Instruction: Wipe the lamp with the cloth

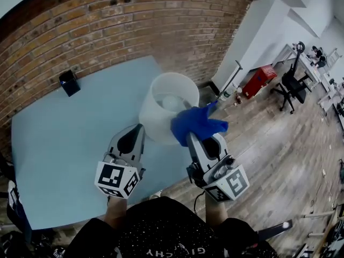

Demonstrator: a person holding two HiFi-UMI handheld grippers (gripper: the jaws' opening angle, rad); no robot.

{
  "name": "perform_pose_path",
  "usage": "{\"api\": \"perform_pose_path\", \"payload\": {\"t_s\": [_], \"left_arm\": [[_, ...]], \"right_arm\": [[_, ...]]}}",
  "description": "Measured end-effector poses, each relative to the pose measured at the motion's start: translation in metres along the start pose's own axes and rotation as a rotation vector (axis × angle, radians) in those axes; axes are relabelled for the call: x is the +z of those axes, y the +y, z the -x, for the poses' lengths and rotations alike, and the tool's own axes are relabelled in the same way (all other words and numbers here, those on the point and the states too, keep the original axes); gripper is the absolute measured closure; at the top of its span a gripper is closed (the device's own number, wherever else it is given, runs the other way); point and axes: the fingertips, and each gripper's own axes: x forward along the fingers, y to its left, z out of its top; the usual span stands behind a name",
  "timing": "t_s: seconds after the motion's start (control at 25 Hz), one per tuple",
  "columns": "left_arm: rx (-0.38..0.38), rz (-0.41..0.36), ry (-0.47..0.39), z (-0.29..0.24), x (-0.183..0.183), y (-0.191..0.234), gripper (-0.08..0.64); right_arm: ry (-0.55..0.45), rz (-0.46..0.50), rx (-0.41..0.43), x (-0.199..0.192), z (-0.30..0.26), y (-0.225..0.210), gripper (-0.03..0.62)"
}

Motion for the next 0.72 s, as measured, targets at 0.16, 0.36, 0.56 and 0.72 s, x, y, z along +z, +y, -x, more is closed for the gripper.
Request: {"api": "perform_pose_path", "payload": {"t_s": [0.16, 0.36, 0.56, 0.72], "left_arm": [[0.014, 0.008, 0.004, -0.013, -0.005, 0.012, 0.552], [0.01, 0.018, 0.023, -0.017, -0.012, 0.018, 0.551], [0.001, 0.024, 0.039, -0.017, -0.019, 0.02, 0.552], [-0.001, 0.037, 0.053, -0.018, -0.028, 0.022, 0.551]], "right_arm": [[0.069, 0.143, -0.046, -0.011, -0.011, -0.023, 0.518], [0.126, 0.113, -0.123, -0.048, 0.002, -0.038, 0.518], [0.193, 0.065, -0.222, -0.086, 0.027, -0.058, 0.518], [0.236, 0.046, -0.277, -0.112, 0.043, -0.067, 0.518]]}}
